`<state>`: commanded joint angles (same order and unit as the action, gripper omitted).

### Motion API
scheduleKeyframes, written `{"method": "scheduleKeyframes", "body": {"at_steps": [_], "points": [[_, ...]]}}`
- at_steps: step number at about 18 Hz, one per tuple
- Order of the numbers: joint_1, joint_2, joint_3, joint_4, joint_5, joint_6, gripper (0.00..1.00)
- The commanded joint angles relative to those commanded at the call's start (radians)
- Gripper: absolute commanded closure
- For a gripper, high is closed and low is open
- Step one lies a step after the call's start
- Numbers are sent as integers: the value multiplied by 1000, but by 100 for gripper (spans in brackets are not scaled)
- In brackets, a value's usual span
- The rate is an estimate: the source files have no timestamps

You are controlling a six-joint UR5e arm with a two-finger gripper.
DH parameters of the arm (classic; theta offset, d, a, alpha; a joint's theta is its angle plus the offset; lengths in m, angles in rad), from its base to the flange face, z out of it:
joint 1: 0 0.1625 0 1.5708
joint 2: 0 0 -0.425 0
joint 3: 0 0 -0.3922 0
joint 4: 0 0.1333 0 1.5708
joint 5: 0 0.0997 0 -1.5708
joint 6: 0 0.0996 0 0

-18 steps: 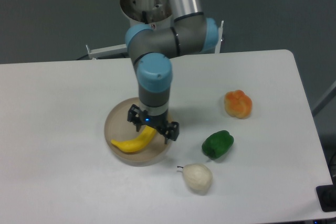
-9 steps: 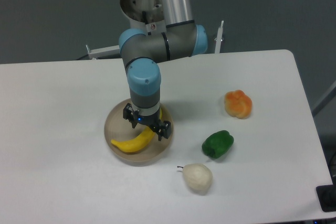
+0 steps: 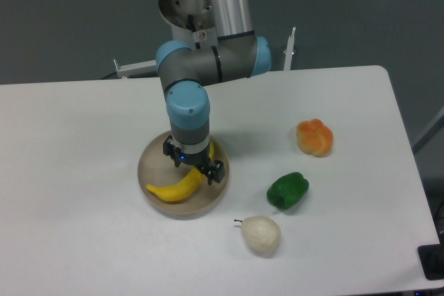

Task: Pick up the banana from the plate
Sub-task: 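Lower the gripper onto the banana's middle and close it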

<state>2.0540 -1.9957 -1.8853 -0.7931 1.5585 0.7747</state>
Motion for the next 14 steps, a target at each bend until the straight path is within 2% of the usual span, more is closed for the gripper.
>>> {"method": "scheduleKeyframes", "body": {"at_steps": [3,6,14], "points": [[0,-2,2,-2,-3,2,42],[0,0,5,-2,-3,5,61],[2,8,9,-2,-3,5,69]]}}
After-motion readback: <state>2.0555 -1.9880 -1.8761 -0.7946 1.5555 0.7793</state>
